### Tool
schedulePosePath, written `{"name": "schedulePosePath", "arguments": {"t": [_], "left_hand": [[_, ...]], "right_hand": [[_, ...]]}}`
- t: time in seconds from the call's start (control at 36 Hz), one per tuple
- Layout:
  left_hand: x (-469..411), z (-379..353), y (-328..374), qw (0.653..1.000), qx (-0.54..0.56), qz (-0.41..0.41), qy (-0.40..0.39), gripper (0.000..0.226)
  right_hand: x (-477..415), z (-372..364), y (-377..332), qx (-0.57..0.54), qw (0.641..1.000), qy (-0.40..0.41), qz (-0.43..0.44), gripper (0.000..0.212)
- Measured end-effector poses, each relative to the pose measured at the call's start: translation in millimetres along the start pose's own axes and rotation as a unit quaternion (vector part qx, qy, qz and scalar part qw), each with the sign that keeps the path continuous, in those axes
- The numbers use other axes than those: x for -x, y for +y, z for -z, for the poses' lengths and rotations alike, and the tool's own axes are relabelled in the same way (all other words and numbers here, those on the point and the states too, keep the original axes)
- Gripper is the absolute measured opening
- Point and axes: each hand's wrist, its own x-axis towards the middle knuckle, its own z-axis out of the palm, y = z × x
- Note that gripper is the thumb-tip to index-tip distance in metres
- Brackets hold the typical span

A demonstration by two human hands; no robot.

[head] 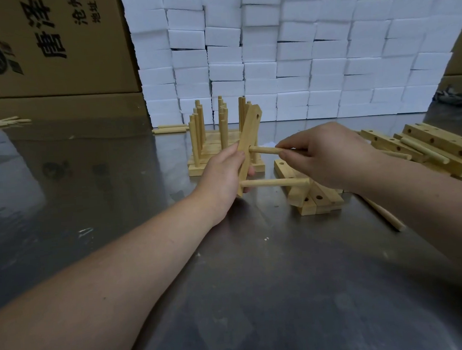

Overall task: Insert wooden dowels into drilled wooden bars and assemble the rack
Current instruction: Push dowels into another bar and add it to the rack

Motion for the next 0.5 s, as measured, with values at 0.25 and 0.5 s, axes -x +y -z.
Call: {"name": "schedulePosePath", "arguments": {"t": [0.25, 0.5], "left_hand": [[-1.2, 2.0, -2.3, 1.0, 0.0, -0.01, -0.013, 0.033], [-2.3, 0.9, -2.6, 1.0, -0.012, -0.012, -0.026, 0.033]], "right_hand": [[0.9, -1.0, -1.5, 0.016, 1.0, 0.013, 0.021, 0.03], [1.2, 2.5, -2.9, 0.011, 0.999, 0.032, 0.036, 0.029]]}}
